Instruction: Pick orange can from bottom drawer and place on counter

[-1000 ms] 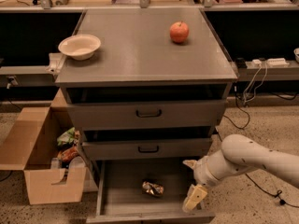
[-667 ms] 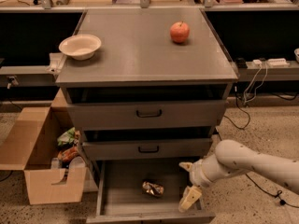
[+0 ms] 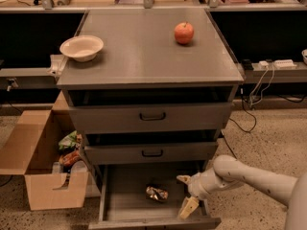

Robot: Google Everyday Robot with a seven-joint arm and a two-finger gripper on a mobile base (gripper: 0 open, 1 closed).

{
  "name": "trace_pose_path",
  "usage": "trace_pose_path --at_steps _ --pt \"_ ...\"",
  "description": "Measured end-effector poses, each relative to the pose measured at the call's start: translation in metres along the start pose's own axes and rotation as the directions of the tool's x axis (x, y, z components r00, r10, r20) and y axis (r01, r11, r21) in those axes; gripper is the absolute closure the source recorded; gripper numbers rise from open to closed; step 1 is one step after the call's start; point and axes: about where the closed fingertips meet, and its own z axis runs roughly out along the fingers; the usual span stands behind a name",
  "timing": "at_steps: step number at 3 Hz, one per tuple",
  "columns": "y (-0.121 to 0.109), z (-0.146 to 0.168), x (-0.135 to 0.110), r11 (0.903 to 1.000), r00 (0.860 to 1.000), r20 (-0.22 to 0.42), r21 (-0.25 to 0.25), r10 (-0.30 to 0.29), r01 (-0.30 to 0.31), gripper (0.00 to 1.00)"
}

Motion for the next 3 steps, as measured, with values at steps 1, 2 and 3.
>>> trace_pose_path --at_steps 1,2,3 --pt "-0.014 0.038 0.017 0.9989 0.998 0.060 -0.046 0.010 -0.007 0.00" --pt "-0.018 0.042 0.017 0.9992 0.998 0.060 -0.039 0.007 -0.005 0.00" --pt "-0.040 0.062 0.019 0.9999 0.998 0.060 0.002 -0.013 0.013 0.00"
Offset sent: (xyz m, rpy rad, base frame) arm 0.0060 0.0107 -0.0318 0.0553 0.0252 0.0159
